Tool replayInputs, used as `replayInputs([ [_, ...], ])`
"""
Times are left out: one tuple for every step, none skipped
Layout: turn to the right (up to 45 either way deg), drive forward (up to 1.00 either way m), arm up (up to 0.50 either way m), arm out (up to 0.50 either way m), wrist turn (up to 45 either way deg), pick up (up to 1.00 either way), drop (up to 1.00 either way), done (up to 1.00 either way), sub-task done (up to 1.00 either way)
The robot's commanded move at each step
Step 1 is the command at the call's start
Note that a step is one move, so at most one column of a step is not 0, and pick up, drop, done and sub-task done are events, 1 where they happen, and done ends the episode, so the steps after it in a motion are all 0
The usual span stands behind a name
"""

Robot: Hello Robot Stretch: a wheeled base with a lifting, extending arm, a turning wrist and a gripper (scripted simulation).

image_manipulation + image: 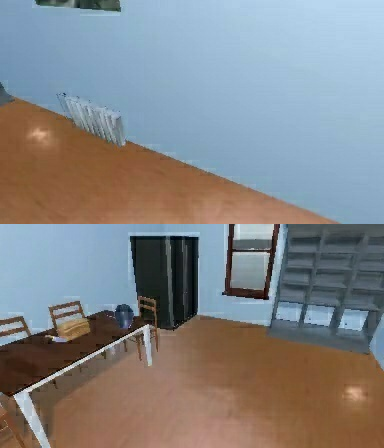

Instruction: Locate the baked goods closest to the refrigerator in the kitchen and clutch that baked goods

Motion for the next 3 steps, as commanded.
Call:
replayInputs([
  [0.0,1.0,0.0,0.0,0.0,0.0,0.0,0.0,0.0],
  [0.0,1.0,0.0,0.0,0.0,0.0,0.0,0.0,0.0],
  [6.0,0.0,0.0,0.0,0.0,0.0,0.0,0.0,0.0],
])
